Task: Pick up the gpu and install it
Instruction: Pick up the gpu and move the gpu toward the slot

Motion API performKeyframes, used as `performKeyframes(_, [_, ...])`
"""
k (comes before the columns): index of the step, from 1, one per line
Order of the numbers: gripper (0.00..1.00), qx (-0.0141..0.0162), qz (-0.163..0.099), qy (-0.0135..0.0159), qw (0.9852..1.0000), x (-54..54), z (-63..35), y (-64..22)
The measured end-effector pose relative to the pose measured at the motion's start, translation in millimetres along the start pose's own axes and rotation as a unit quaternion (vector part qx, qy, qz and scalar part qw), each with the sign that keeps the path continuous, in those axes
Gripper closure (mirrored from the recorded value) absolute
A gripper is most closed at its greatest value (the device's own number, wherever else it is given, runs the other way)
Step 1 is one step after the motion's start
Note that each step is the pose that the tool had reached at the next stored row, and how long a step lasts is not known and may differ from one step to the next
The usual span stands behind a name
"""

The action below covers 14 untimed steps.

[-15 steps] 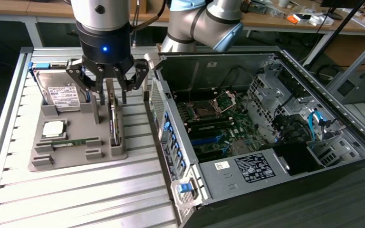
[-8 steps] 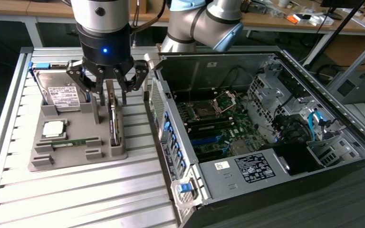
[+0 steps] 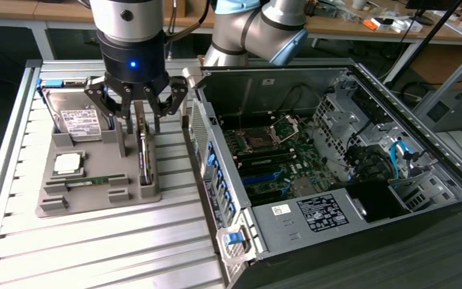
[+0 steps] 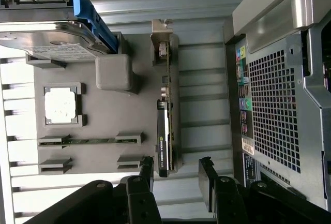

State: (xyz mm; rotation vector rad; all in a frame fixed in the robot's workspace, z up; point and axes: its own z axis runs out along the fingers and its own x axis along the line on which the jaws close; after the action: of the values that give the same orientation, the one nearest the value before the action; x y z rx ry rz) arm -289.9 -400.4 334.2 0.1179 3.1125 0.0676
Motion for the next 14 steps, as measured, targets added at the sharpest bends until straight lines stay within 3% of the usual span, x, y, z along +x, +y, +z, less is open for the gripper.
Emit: performKeyframes(14, [0.52,-0.0001,0.000,0.0000,1.0000,0.2,2.7,1.4])
